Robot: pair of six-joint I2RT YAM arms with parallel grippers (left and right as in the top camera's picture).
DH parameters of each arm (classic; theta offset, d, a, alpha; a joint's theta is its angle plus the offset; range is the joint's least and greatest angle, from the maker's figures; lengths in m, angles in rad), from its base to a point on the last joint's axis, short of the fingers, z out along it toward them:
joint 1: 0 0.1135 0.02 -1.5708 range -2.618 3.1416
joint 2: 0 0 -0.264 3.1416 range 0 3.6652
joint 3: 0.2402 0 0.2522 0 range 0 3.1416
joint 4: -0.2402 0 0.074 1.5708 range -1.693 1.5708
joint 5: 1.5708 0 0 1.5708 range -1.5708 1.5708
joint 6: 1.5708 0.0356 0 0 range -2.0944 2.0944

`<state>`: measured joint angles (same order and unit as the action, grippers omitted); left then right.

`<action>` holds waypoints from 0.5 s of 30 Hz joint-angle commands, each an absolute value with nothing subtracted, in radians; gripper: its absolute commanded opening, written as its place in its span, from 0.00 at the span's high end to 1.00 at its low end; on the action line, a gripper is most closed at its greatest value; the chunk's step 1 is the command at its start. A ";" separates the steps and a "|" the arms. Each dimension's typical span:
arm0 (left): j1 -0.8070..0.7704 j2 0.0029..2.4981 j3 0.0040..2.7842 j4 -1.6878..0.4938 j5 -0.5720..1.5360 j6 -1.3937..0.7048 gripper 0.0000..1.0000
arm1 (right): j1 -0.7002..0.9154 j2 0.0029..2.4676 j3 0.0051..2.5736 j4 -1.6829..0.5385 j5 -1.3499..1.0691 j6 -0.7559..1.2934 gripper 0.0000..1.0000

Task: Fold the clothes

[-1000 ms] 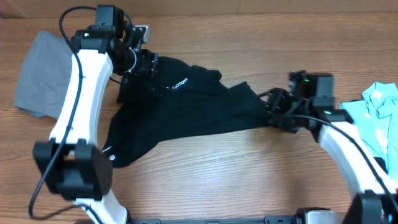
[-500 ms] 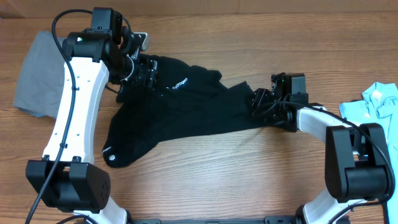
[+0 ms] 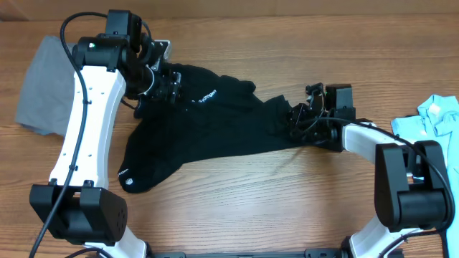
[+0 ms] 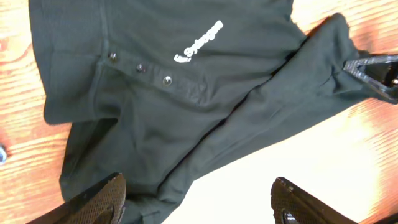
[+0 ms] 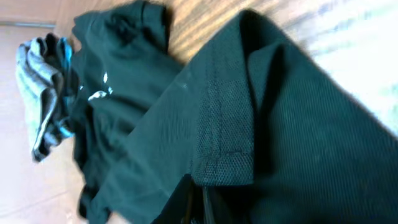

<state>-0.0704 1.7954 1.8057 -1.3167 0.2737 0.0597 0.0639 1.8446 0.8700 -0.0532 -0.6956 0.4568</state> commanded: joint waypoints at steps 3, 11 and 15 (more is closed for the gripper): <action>-0.066 1.778 1.816 -1.345 0.224 0.082 0.23 | -0.020 1.729 0.873 -0.205 -0.749 0.437 0.96; -0.066 1.778 1.816 -1.412 0.225 0.071 0.22 | -0.089 1.481 0.873 -0.809 -0.503 0.485 0.96; -0.065 1.778 1.816 -1.459 0.225 0.049 0.23 | -0.088 1.437 0.871 -1.074 -0.316 0.502 0.95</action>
